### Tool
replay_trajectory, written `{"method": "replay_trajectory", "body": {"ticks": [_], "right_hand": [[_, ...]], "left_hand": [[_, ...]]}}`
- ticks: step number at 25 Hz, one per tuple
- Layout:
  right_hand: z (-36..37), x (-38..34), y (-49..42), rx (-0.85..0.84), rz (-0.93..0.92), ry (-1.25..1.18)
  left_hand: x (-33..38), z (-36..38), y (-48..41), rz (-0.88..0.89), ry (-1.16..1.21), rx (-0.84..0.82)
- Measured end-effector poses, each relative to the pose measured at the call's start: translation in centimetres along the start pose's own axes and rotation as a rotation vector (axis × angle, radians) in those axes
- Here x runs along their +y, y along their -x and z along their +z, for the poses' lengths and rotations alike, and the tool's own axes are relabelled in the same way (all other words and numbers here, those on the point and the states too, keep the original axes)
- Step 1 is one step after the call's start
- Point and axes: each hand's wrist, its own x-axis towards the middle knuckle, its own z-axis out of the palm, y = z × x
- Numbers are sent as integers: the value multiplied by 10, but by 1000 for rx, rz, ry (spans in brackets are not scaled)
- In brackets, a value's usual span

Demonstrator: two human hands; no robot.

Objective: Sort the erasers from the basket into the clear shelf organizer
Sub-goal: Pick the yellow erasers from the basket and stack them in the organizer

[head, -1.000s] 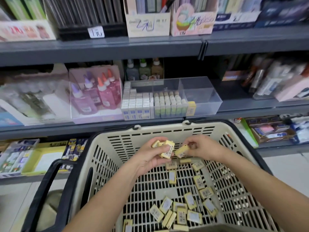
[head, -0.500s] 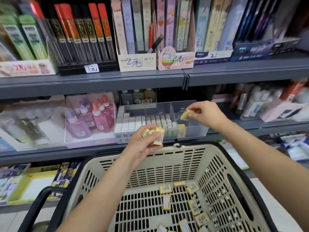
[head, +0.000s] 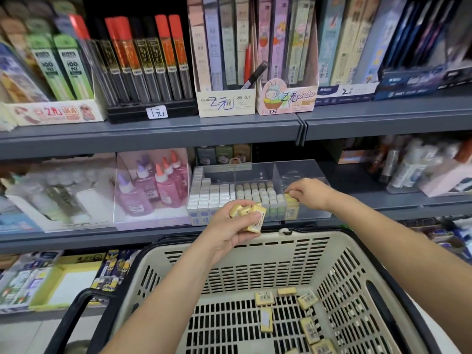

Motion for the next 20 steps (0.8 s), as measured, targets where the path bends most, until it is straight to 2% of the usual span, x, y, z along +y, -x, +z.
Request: {"method": "replay_trajectory", "body": {"ticks": [2,4,7,11,13,15,17,20], "right_hand": [[-1,-12,15,183,-32,-46],[1,-32,35,305,-97,-280],[9,-58,65,188,-139,-627],[14,-49,72,221,17,-683],[9,-36,70,137,83,-850],[0,-21,64,134,117,-952],[-9,-6,53,264,166,-947],[-18,10,29,471,266,-652]], "left_hand": [[-1,5,-2,-8,39,-12],[-2,10,-4,-7,82,-12],[-6,19,-6,-2,132,14],[-20,37,-8,-26,151,-11],[-23,43,-10,-40,202,-12],[-19,41,-13,-42,232,31],[-15,34,-15,7,165,58],[-10,29,-15,68,53,85]]}}
